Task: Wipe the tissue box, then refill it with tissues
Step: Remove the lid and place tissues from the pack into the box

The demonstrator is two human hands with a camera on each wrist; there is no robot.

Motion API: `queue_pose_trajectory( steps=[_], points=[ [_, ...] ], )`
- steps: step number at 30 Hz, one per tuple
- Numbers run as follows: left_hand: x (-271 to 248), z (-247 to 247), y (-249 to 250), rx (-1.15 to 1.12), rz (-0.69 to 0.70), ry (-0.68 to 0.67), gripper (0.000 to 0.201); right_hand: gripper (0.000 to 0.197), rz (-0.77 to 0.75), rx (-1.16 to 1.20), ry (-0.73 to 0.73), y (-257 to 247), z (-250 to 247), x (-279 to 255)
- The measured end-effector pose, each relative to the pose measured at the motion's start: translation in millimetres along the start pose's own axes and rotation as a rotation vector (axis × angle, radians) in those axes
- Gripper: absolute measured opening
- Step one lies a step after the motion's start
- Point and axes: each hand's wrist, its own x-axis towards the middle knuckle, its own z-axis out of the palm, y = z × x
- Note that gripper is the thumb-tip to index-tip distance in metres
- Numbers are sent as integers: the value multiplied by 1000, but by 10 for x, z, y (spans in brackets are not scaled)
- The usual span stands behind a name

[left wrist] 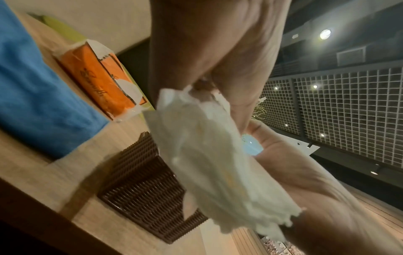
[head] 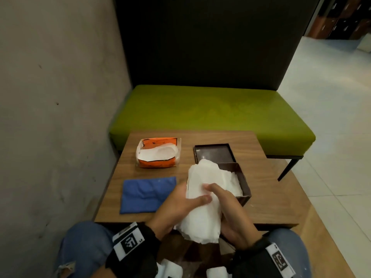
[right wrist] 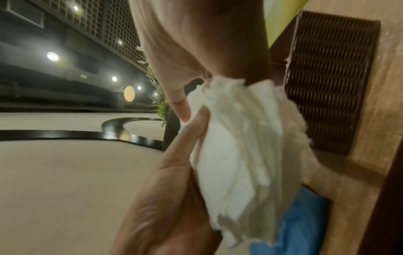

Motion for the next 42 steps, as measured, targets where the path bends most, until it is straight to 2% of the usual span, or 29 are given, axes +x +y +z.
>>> queue_pose_trajectory(
  steps=[2,4,5,9,12,15,17,19,22,27,30,33,36,38,40,42],
  points=[
    [21,-39,19,4,-20,0,53,22,-17,-18,41,-33,-10,15],
    [64,-147,1,-78,-86,12,73,36,-34,76,36,-87,-100,51],
    [67,-203,-23,-145,-130,15,74,39,-47,157,32,-120,-145,52],
    [-11,-206,-139,-609,-243,-50,50,39,-162,352,10,-170,-203,38],
    [-32,-79,-134,-729,-186,-101,45,35,-212,351,14,-99,-114,-1],
    [13,-77,-134,-633,-91,38,46,35,-207,355,-70,-88,-148,-33],
    [34,-146,-131,-575,-60,82,43,44,-218,330,-106,-138,-233,-31],
    [40,-154,-129,-485,-74,78,41,47,-236,243,-65,-165,-252,-34],
    [52,-31,-142,-323,-138,48,35,34,-232,79,-44,-133,-170,-48],
    [171,-57,-128,-359,-130,110,34,20,-219,-97,117,-228,-359,17],
    [341,-43,-100,-134,-41,159,34,21,-238,-357,256,-374,-515,173],
    [550,33,-87,141,87,258,33,25,-402,-710,355,-515,-601,373],
    [722,71,-151,388,150,331,32,18,-501,-1076,409,-586,-652,522],
    [788,74,-225,556,144,332,31,26,-490,-1310,421,-556,-716,604],
    [801,91,-245,755,124,306,31,32,-396,-1580,417,-511,-788,671],
    [795,126,-246,950,127,251,32,34,-298,-1730,379,-460,-850,720]
  ],
)
